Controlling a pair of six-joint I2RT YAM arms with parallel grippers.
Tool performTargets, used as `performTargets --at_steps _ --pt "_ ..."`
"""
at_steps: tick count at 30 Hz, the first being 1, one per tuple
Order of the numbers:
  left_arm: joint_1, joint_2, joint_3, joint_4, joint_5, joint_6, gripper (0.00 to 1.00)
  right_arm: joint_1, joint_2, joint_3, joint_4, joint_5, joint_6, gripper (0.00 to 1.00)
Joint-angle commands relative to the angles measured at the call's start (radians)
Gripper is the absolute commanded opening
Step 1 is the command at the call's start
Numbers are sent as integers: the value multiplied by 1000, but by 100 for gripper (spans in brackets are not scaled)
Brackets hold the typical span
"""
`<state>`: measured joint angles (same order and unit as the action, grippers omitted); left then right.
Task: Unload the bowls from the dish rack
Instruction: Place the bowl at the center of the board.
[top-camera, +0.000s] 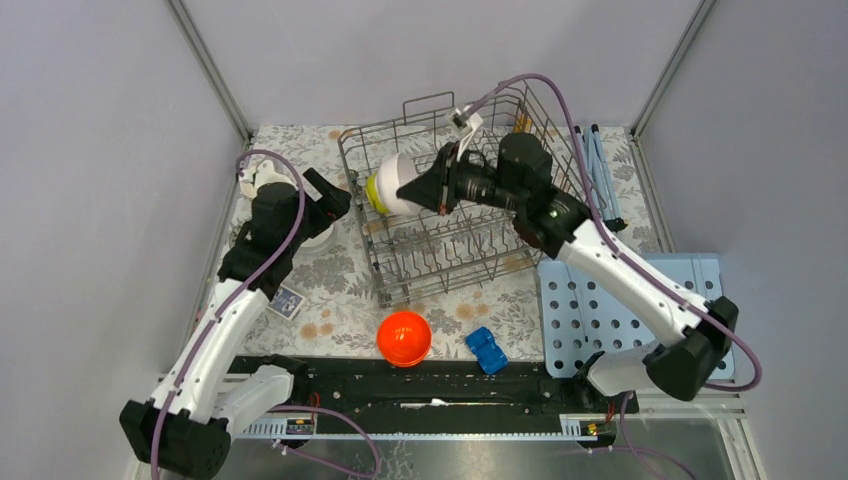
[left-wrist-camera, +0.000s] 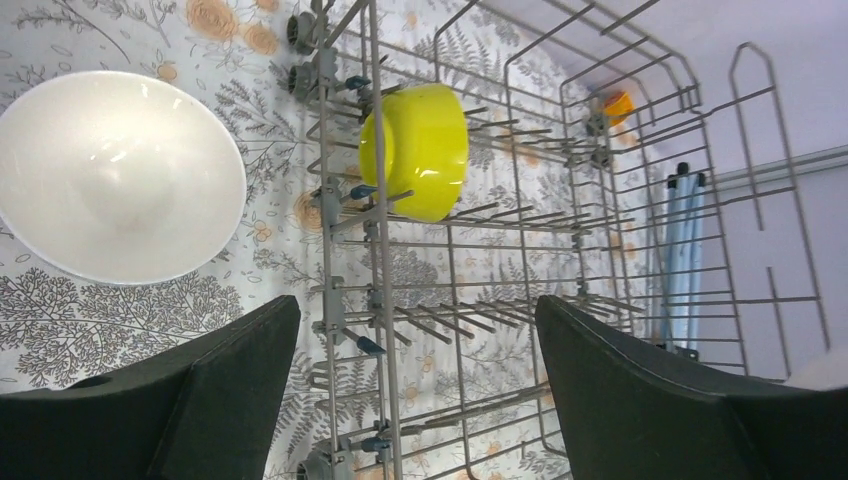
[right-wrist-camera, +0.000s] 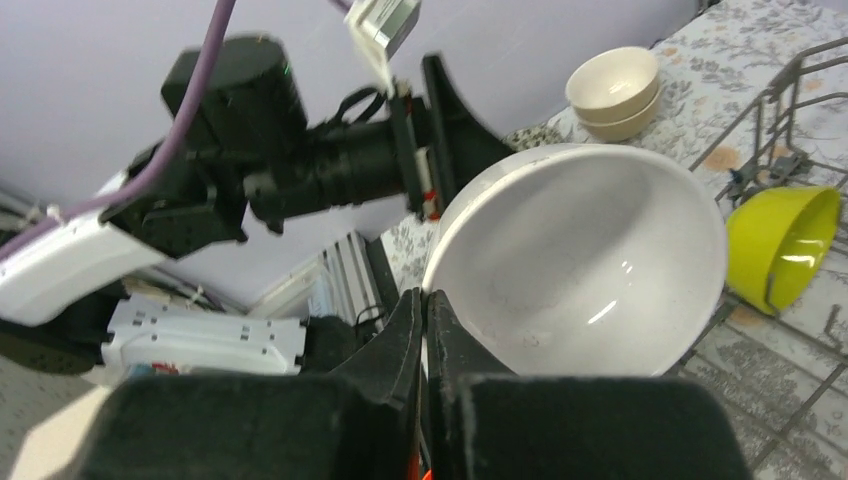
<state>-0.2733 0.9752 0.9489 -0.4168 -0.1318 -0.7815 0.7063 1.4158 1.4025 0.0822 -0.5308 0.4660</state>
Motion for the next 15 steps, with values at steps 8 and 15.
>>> performTargets --at_steps 8,15 --pt "5 -102 49 18 56 94 99 368 -204 -48 -365 510 -347 0" --pt "5 -112 29 34 103 75 99 546 -329 -165 -496 828 -420 0"
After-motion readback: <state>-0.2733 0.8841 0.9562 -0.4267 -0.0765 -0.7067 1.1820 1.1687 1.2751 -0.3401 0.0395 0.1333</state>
